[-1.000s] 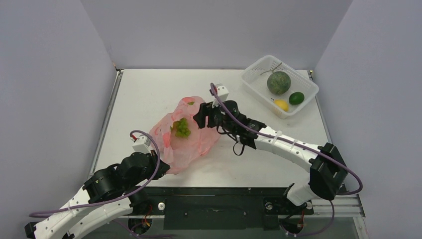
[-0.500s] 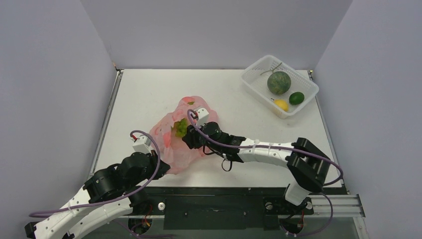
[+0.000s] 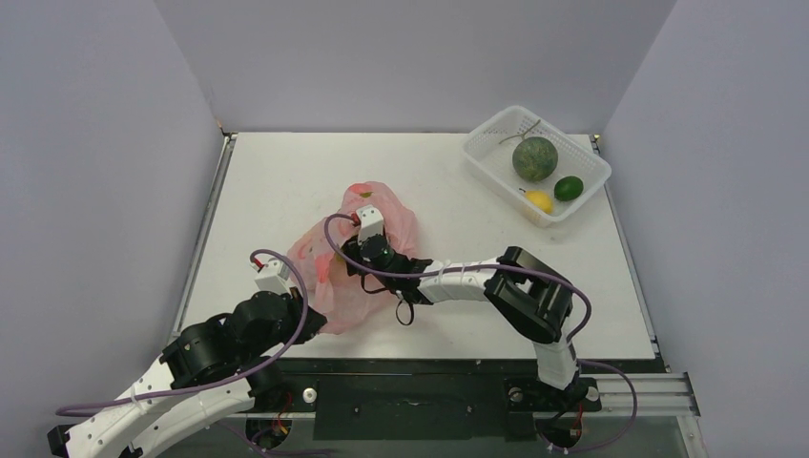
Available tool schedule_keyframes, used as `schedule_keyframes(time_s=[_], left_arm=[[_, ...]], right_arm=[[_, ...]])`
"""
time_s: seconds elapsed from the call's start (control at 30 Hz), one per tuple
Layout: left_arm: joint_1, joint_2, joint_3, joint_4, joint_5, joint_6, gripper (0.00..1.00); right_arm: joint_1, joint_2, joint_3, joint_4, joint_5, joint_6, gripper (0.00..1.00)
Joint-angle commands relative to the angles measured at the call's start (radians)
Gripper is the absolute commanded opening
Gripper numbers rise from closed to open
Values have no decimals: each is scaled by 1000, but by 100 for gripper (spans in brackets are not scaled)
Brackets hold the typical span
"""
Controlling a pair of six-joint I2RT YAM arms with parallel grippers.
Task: Take the fake fruits out of the plastic bag
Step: Take out the fake fruit from the plastic bag.
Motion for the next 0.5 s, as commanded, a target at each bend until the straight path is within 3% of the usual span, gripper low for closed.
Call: schedule_keyframes(time_s=[0.0, 0.13, 0.47], left_arm=[[-1, 5, 11, 36, 2, 4, 0], [-2, 11, 8, 43, 10, 5, 0], [-2, 6, 0, 58, 16, -2, 0]], right_arm=[[3, 42, 76, 95, 105, -8, 54], [2, 90, 111, 102, 105, -9, 61], [-10, 232, 250, 46, 164, 62, 63]])
